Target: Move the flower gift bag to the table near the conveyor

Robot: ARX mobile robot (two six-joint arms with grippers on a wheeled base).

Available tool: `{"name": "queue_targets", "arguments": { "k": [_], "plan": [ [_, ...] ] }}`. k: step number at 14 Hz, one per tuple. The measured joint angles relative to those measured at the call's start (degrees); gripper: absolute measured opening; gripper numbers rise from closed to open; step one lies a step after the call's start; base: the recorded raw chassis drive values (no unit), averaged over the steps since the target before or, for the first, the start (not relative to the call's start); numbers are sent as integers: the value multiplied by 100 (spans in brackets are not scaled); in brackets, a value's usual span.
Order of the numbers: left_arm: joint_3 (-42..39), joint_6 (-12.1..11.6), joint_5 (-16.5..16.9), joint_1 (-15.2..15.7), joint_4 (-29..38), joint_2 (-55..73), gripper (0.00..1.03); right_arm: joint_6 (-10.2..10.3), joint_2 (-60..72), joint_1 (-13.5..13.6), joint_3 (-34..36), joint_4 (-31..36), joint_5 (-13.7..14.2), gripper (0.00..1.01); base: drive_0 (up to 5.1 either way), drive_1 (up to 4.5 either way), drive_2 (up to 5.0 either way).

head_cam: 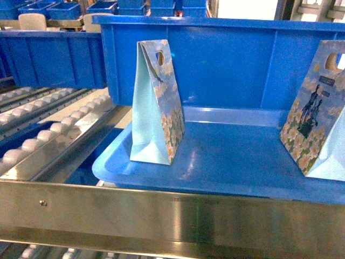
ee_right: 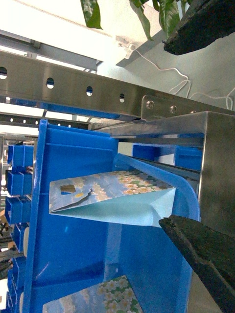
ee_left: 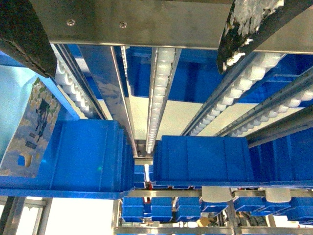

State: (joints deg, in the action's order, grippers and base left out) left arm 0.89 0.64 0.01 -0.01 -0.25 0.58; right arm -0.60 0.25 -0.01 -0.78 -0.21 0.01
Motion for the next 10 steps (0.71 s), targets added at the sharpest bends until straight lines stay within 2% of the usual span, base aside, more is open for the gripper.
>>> {"name": "queue_targets", "arguments": {
  "k": [10],
  "plan": [
    [0,0,0,0,2,0,98,0,0,0,0,0,0,98,0,0,0]
  ]
}}
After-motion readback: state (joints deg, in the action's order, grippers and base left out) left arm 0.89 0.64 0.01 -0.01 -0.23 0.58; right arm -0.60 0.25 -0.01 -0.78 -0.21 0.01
